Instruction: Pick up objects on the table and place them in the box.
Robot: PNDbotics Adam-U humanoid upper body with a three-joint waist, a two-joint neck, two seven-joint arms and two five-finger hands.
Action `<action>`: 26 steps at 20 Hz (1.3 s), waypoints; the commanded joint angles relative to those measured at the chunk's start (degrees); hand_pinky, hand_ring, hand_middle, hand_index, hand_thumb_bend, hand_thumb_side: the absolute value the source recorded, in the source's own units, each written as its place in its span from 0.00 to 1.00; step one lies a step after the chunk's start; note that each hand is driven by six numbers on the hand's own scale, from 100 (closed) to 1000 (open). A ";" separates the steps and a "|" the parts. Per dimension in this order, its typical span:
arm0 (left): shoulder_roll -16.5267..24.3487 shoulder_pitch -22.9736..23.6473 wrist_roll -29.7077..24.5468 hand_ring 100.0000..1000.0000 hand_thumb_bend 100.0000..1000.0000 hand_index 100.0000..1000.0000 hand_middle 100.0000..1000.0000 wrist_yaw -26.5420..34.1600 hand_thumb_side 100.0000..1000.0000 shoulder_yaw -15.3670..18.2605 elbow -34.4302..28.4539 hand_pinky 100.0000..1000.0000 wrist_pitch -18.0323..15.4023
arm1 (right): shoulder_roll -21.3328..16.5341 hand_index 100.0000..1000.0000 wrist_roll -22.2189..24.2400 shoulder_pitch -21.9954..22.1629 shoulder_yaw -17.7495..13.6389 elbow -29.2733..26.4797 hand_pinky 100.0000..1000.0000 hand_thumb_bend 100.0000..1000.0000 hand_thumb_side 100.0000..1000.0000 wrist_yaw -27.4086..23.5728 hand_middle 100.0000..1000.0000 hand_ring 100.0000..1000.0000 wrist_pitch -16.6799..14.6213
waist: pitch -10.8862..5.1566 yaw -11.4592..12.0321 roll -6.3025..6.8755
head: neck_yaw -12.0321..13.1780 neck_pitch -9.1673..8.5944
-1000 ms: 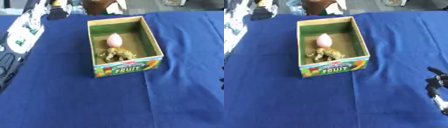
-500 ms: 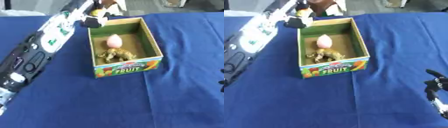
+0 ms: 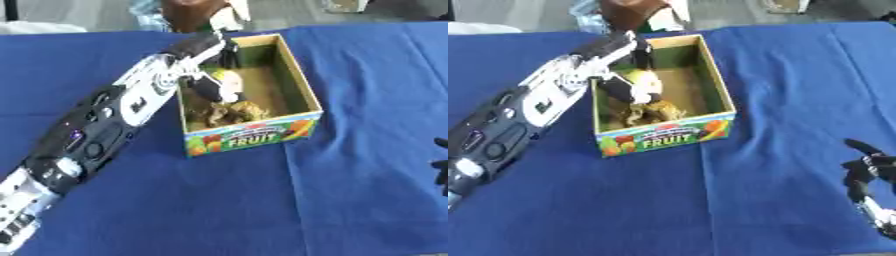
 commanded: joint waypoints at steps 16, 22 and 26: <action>9.30 27.52 25.17 0.67 0.38 0.73 0.56 29.98 0.00 26.14 -37.05 0.63 4.54 | -2.52 0.40 -2.02 1.17 -2.52 -0.60 0.76 0.00 0.49 0.36 0.42 1.00 0.23 | -1.59 5.18 0.31 | -3.10 -0.08; 3.17 40.30 31.49 0.64 0.29 0.72 0.53 29.18 0.01 30.22 -37.30 0.61 4.64 | -2.87 0.40 -3.09 1.58 -3.59 -0.74 0.76 0.00 0.48 0.19 0.42 1.00 0.44 | -1.83 6.27 0.26 | -3.00 0.09; -2.25 44.29 33.21 0.62 0.24 0.71 0.51 27.71 0.03 31.23 -37.31 0.60 5.37 | -3.13 0.40 -3.77 1.76 -4.38 -0.97 0.76 0.00 0.46 -0.08 0.42 1.00 0.67 | -2.01 7.12 0.16 | -2.09 0.23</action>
